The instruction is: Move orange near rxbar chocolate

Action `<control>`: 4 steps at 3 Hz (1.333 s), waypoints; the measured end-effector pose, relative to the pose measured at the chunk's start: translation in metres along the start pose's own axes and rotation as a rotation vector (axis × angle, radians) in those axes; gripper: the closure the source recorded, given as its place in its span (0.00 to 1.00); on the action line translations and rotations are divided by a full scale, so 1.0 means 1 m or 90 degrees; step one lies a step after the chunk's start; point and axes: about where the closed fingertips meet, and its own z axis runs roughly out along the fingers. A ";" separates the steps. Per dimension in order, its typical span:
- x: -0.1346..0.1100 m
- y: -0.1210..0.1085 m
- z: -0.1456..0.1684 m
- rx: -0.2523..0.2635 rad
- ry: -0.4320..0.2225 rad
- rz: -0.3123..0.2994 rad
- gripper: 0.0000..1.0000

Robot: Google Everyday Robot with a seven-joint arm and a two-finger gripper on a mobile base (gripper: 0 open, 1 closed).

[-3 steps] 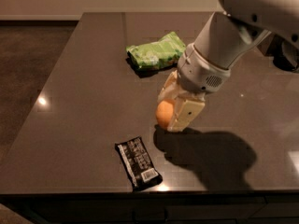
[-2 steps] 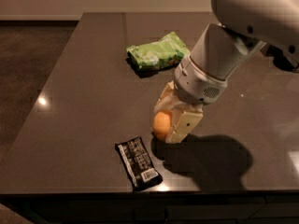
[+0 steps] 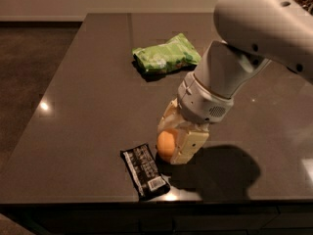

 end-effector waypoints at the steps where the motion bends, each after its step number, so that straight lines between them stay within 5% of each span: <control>1: 0.003 0.002 0.009 -0.008 0.001 0.005 0.42; 3: 0.010 -0.001 0.013 0.012 -0.002 0.025 0.00; 4: 0.009 -0.001 0.013 0.012 -0.002 0.024 0.00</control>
Offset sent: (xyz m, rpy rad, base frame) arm 0.0093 -0.0111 -0.0248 0.0211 -0.0096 -0.1097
